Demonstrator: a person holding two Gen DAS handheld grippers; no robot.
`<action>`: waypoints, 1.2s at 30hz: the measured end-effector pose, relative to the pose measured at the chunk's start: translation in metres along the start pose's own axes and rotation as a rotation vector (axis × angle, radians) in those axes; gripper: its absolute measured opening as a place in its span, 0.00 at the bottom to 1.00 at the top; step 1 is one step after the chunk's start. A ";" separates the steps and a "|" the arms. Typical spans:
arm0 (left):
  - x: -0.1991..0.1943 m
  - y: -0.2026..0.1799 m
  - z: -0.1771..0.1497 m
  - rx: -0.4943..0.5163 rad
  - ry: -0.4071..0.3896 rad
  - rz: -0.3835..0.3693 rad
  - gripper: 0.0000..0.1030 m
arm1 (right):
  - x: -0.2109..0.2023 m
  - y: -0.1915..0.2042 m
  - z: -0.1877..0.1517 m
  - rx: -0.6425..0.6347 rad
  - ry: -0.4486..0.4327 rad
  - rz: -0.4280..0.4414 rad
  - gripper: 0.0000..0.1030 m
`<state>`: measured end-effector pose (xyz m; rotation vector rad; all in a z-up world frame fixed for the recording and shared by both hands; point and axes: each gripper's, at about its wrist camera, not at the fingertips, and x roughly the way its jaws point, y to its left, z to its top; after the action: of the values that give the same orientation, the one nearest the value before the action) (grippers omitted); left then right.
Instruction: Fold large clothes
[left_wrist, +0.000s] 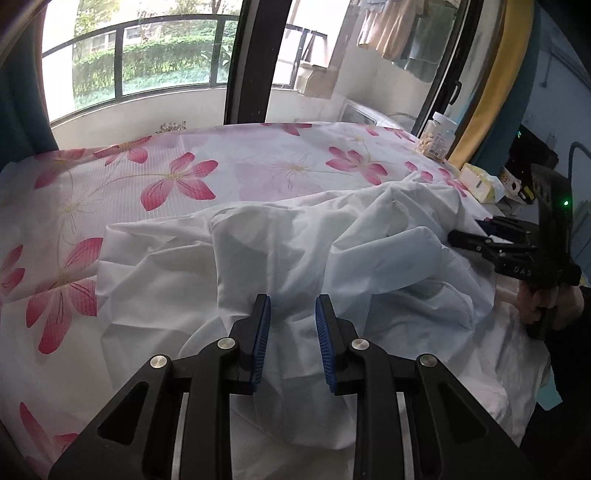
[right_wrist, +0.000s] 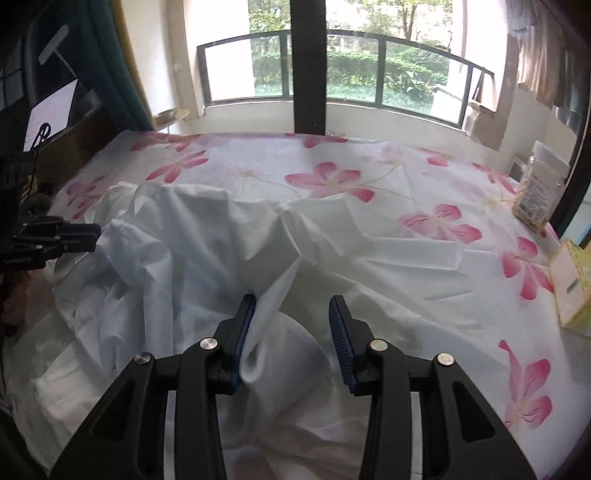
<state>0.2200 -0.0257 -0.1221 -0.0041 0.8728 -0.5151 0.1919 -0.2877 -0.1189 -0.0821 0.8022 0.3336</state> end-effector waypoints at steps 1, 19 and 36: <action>0.001 0.001 -0.001 -0.001 0.001 -0.001 0.26 | 0.000 0.000 0.000 -0.002 0.003 -0.009 0.38; -0.017 -0.007 0.001 0.012 -0.019 -0.013 0.26 | -0.002 0.008 -0.007 -0.039 0.089 -0.080 0.42; -0.017 -0.001 -0.012 -0.036 0.032 0.042 0.26 | -0.018 -0.004 -0.024 0.024 0.093 -0.113 0.51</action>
<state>0.2018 -0.0163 -0.1171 -0.0105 0.9119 -0.4613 0.1645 -0.3012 -0.1227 -0.1209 0.8894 0.2140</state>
